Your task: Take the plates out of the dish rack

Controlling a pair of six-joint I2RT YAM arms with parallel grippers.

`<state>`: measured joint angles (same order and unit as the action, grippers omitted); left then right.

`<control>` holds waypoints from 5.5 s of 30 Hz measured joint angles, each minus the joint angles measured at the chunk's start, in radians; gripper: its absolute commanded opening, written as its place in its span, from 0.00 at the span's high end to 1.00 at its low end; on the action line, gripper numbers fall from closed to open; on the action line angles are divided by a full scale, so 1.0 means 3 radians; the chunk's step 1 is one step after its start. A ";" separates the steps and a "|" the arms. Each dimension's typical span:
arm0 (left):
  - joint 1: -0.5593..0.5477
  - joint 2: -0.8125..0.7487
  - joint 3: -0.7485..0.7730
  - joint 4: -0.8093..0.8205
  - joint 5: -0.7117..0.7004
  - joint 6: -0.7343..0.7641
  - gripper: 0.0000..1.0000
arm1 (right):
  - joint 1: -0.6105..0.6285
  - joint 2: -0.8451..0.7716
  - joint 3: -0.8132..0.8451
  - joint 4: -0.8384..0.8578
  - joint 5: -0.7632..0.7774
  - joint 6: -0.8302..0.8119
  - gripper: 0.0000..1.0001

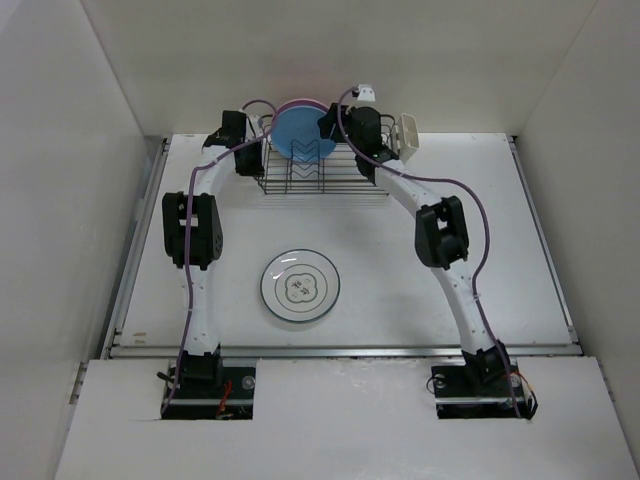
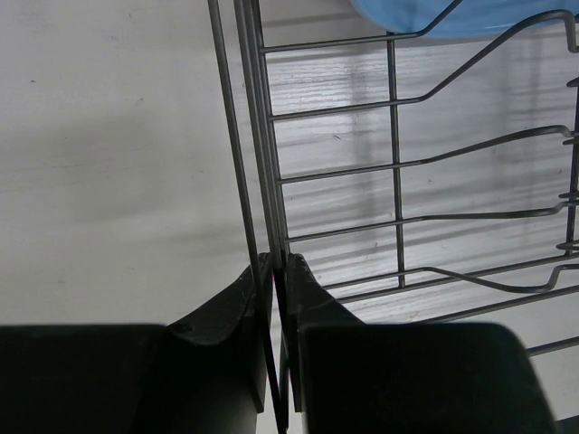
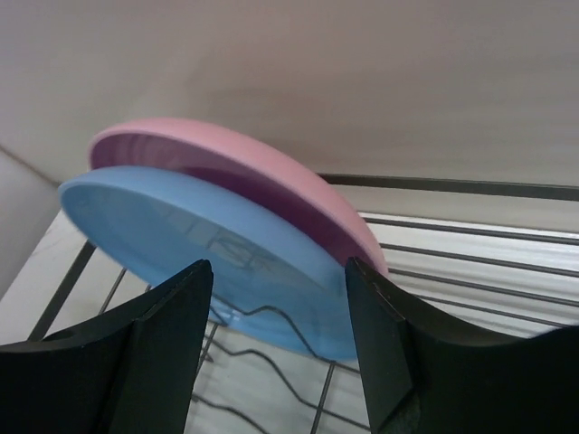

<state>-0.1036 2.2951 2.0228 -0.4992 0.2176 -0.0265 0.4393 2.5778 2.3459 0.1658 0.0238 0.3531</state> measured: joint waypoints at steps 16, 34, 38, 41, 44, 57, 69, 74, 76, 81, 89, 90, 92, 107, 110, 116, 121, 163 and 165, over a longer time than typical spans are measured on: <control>0.0009 0.0001 0.0111 -0.0282 0.0023 0.0139 1.00 | -0.0053 0.0200 0.0010 0.0490 -0.0048 0.0238 0.56; 0.0024 0.0001 0.0139 -0.0430 0.0048 0.0148 1.00 | -0.0089 -0.0131 -0.0851 0.0462 -0.0289 0.0139 1.00; 0.0018 0.0001 0.0137 -0.0430 0.0045 0.0160 1.00 | -0.0092 -0.0182 -0.0851 0.0359 -0.0296 0.0033 1.00; 0.0017 0.0001 0.0137 -0.0436 0.0042 0.0161 1.00 | -0.0093 -0.0226 -0.0921 0.0361 -0.0318 0.0011 1.00; 0.0017 0.0001 0.0137 -0.0450 0.0029 0.0184 1.00 | -0.0093 -0.0359 -0.1105 0.0374 -0.0318 0.0001 1.00; 0.0000 0.0001 0.0131 -0.0460 0.0023 0.0141 1.00 | -0.0099 -0.0621 -0.1372 0.0361 -0.0226 -0.0156 1.00; 0.0009 0.0000 0.0114 -0.0443 0.0100 0.0023 1.00 | -0.0125 -0.1082 -0.1361 0.0743 -0.0230 -0.0304 1.00; 0.0011 0.0000 0.0113 -0.0441 0.0111 0.0001 1.00 | -0.0123 -0.1303 -0.1383 0.0893 -0.0226 -0.0345 1.00; 0.0017 0.0000 0.0112 -0.0440 0.0112 -0.0020 1.00 | -0.0123 -0.1403 -0.1451 0.0893 -0.0202 -0.0357 1.00; 0.0088 0.0000 0.0104 -0.0435 0.0263 -0.0159 1.00 | -0.0156 -0.1718 -0.1678 0.0589 -0.0289 -0.0426 1.00; 0.0108 -0.0038 0.0008 -0.0364 0.0342 -0.0206 1.00 | -0.0266 -0.2659 -0.2233 -0.0586 -0.0716 -0.0467 1.00; 0.0106 -0.0053 -0.0020 -0.0354 0.0342 -0.0221 1.00 | -0.0267 -0.2829 -0.2369 -0.0744 -0.0716 -0.0464 1.00; 0.0104 -0.0090 -0.0079 -0.0341 0.0324 -0.0256 1.00 | -0.0272 -0.3106 -0.2552 -0.1081 -0.0698 -0.0467 1.00; 0.0020 -0.0437 -0.0589 -0.0296 0.0108 -0.0510 1.00 | -0.0348 -0.3721 -0.3825 -0.2805 -0.0643 -0.0140 1.00; 0.0014 -0.0444 -0.0589 -0.0323 0.0069 -0.0528 1.00 | -0.0401 -0.3535 -0.3998 -0.2962 -0.0624 -0.0047 1.00; -0.0008 -0.0459 -0.0589 -0.0387 0.0008 -0.0566 1.00 | -0.0462 -0.3286 -0.4032 -0.3112 -0.0401 0.0062 1.00; -0.0008 -0.0462 -0.0589 -0.0412 0.0006 -0.0595 1.00 | -0.0473 -0.3070 -0.4023 -0.3174 -0.0352 0.0100 0.96; -0.0006 -0.0370 -0.0361 -0.0724 -0.0056 -0.0514 0.78 | 0.0085 -0.0454 -0.0148 -0.1326 -0.0228 -0.0638 0.10; -0.0006 -0.0352 -0.0345 -0.0725 -0.0055 -0.0514 0.80 | 0.0085 -0.0286 -0.0149 -0.1211 -0.0086 -0.0573 0.14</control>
<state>-0.1055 2.1895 1.9194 -0.7166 0.2012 -0.1806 0.4648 2.4920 2.3013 -0.1974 -0.0021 0.1810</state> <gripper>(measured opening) 0.209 0.891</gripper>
